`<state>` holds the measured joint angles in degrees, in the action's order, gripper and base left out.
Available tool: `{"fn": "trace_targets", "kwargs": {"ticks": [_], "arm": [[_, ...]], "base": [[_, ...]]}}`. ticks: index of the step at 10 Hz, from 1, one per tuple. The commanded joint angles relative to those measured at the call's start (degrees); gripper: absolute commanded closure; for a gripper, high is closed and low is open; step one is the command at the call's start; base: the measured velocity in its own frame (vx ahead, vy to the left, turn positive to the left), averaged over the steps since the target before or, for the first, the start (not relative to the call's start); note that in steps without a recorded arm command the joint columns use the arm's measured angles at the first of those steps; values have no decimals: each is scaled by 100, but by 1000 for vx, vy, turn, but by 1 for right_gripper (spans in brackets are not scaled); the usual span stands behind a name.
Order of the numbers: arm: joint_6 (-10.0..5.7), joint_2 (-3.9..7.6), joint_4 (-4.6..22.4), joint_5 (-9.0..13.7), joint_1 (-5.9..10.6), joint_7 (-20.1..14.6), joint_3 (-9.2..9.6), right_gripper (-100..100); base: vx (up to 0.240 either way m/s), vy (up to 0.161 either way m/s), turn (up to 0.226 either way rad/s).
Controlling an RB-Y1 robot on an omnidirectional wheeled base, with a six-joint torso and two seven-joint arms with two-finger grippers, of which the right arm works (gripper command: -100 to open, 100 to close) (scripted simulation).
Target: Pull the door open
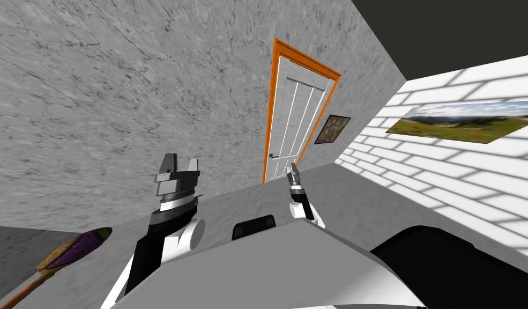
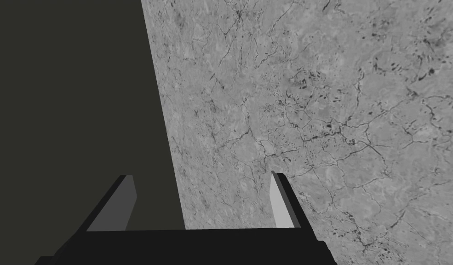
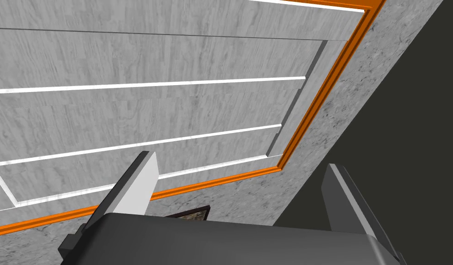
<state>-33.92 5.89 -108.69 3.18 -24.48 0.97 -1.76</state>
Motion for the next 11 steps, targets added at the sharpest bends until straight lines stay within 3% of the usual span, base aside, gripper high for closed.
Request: {"fn": "trace_targets", "kwargs": {"ticks": [1, 7, 10, 11], "arm": [[-61, 36, 258, 12, 59, -50, -2, -100], [-286, 181, 1221, 58, 328, -247, -2, -100], [-424, 268, 1866, 87, 493, -367, -2, -100], [-424, 268, 1917, 87, 493, -367, -2, -100]], "base": [[53, -27, 69], [72, -48, 78], [93, -72, 101], [60, -43, 26]]}}
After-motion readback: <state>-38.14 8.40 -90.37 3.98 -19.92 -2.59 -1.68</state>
